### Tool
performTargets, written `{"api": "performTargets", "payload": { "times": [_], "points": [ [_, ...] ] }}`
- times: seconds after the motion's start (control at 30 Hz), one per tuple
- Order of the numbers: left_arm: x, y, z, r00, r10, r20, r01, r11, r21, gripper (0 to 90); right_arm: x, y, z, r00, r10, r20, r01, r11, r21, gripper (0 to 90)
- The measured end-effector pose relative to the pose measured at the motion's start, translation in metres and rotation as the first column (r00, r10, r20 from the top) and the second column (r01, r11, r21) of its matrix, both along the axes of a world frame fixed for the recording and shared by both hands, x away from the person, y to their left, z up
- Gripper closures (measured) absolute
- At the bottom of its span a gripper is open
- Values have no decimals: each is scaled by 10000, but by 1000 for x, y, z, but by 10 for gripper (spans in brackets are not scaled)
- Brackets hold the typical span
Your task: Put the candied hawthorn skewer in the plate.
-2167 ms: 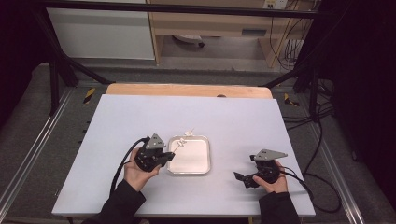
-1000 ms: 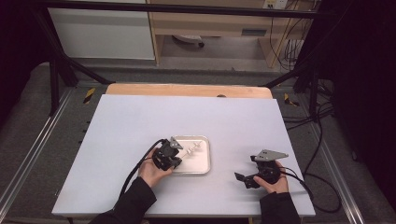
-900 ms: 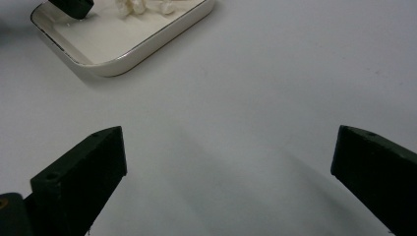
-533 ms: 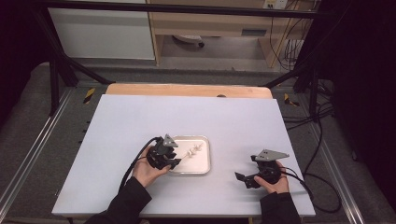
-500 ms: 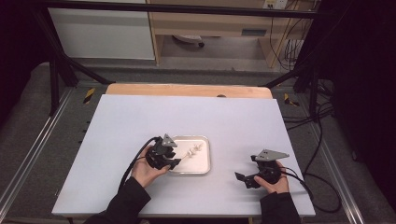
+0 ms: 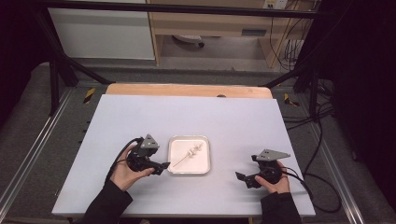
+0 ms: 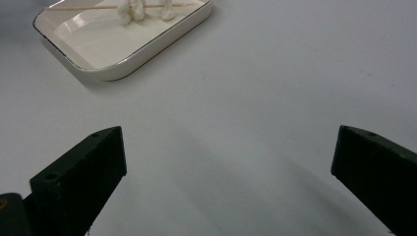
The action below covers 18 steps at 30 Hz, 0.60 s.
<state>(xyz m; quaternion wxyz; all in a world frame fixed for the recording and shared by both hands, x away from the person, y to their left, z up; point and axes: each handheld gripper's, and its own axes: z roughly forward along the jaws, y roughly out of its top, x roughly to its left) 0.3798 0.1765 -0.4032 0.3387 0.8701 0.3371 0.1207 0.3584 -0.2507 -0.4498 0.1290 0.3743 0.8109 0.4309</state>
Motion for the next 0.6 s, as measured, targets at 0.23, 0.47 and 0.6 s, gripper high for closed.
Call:
{"api": "performTargets", "payload": {
  "times": [0.23,0.47,0.6],
  "points": [
    [-8,33,-12,9993,351,162,-348,9993,-141,128,0,0,0,10000,-10,-38,9,10000,-34,8],
    [-20,60,-27,9944,992,366,-970,9936,-581,95,0,0,-1,9999,-9,-104,8,10000,-58,8],
    [-26,71,-36,9930,1121,365,-1089,9908,-801,88,0,1,-2,9999,6,-137,-7,10000,-96,8]
  ]
}}
